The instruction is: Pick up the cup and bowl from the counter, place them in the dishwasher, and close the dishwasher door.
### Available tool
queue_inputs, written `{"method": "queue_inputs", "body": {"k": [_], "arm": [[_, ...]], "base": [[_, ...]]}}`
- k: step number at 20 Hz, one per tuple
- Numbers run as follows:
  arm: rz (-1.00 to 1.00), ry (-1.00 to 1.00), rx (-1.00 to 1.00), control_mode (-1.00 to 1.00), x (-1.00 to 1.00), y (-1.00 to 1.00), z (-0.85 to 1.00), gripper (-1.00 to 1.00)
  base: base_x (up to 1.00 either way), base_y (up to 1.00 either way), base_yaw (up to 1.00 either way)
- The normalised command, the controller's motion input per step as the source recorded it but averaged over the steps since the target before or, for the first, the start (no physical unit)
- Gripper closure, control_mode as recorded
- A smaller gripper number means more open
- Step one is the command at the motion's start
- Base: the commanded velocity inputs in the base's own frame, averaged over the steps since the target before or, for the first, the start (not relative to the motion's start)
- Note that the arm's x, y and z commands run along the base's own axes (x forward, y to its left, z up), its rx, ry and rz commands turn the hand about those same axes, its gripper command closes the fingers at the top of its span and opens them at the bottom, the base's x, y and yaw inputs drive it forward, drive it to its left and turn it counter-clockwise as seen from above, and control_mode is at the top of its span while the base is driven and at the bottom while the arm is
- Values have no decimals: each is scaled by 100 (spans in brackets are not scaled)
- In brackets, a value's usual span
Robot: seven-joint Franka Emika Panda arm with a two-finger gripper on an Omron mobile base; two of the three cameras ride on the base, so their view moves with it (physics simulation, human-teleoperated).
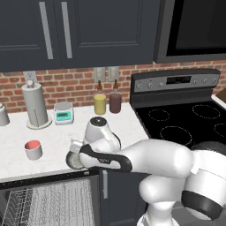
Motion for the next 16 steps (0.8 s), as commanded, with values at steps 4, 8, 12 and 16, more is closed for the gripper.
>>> {"method": "queue_inputs", "body": {"k": [4, 8, 12, 16], "arm": [[-6, 2, 0, -100, -71, 15, 47, 100], [-4, 4, -1, -100, -89, 32, 11, 100], [-7, 0, -5, -100, -98, 28, 5, 100], [-12, 1, -8, -100, -53, 40, 15, 100]], "base": [[0, 0, 0], [0, 0, 0], [0, 0, 0], [0, 0, 0]]}}
